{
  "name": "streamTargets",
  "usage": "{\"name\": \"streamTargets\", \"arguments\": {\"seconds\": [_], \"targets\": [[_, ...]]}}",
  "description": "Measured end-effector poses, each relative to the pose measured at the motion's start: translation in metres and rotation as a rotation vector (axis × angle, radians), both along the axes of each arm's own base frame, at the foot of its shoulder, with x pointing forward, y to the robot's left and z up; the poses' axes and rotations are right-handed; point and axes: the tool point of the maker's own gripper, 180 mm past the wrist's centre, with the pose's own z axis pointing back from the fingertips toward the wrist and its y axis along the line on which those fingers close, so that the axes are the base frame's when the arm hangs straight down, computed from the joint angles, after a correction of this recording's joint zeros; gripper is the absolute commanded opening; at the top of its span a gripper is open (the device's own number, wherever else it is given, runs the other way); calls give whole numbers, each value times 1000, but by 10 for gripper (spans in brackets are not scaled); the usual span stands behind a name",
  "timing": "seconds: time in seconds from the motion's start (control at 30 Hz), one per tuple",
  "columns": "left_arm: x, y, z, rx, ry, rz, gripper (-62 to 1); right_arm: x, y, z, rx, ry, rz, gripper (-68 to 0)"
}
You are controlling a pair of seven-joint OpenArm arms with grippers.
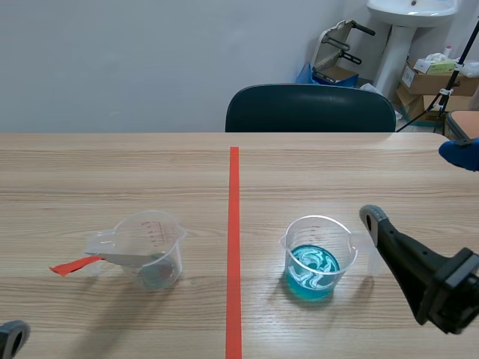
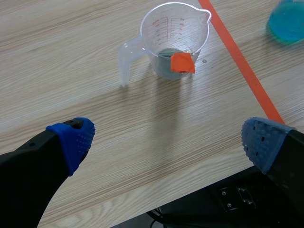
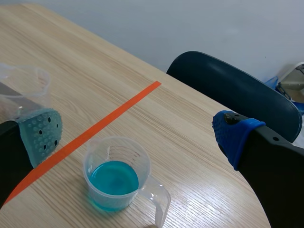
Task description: Do the redox reaction experiment
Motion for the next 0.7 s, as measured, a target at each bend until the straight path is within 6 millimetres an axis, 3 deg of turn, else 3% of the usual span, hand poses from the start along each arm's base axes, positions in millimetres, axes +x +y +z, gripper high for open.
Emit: {"name": "streamTargets", "arguments": {"seconds": [0.37, 0.7], "targets": [[3, 3, 9, 16, -15, 31, 14, -8, 13, 0, -41, -29, 79, 4], [13, -1, 26, -16, -121, 22, 14, -3, 59, -2, -79, -81, 215, 4]]}}
